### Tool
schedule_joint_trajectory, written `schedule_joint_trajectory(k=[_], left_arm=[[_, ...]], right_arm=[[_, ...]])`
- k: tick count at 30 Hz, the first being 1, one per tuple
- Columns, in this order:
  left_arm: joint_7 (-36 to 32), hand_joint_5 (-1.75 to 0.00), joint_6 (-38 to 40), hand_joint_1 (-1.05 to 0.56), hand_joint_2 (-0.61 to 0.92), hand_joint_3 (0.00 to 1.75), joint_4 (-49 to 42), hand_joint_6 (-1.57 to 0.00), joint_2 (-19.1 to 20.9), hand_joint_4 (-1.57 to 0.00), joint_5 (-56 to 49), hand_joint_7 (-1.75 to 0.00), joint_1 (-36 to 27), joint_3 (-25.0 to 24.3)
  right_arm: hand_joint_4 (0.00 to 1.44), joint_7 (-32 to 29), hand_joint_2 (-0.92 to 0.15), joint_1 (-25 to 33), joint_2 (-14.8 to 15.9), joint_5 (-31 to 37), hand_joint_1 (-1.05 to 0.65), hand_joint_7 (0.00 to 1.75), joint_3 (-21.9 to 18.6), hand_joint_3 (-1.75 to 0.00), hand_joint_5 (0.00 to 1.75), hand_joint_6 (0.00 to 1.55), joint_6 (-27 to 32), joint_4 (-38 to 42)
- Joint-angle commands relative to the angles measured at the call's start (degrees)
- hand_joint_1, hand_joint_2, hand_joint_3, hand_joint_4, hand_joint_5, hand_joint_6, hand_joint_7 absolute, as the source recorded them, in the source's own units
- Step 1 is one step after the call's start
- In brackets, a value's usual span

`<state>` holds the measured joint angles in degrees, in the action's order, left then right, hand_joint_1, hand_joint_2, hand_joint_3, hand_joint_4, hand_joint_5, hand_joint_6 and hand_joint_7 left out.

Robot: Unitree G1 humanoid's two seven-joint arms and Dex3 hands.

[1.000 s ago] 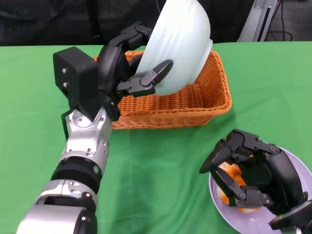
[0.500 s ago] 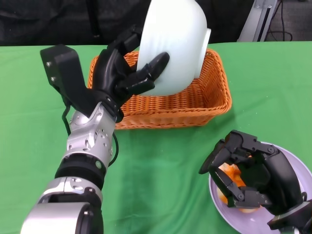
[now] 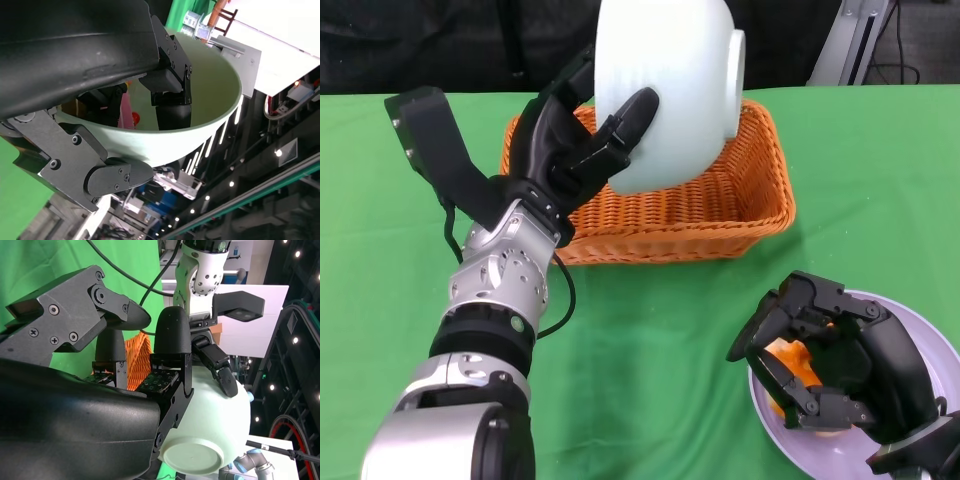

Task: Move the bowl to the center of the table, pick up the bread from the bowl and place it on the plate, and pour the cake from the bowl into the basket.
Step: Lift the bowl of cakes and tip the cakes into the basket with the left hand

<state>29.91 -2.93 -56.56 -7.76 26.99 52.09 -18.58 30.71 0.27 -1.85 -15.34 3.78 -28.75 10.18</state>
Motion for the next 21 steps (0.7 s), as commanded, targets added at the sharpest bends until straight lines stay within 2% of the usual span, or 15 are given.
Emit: schedule_joint_trajectory(k=[1,18,21], left_arm=[[1.13,-1.61,1.33,-0.05,0.6,1.11,0.9,-0.79,0.25,-0.78,1.69,-1.49,3.29,-0.94],[3.88,-1.61,9.71,-0.09,0.66,1.08,-2.86,-0.81,1.02,-0.76,6.28,-1.49,6.3,-5.71],[4.31,-1.59,10.94,-0.11,0.71,1.0,-3.59,-0.79,1.16,-0.76,6.73,-1.51,6.73,-6.68]], right_arm=[[0.74,0.16,-0.53,-0.33,0.26,-0.95,-0.09,1.3,-0.16,-0.98,1.48,0.68,-0.11,0.08],[0.76,1.85,-0.56,-1.37,0.14,-1.64,-0.12,1.31,-0.53,-0.88,1.47,0.69,-1.06,2.41],[0.77,1.97,-0.57,-1.5,0.0,-1.72,-0.12,1.31,-0.62,-0.88,1.46,0.69,-1.28,2.79]])
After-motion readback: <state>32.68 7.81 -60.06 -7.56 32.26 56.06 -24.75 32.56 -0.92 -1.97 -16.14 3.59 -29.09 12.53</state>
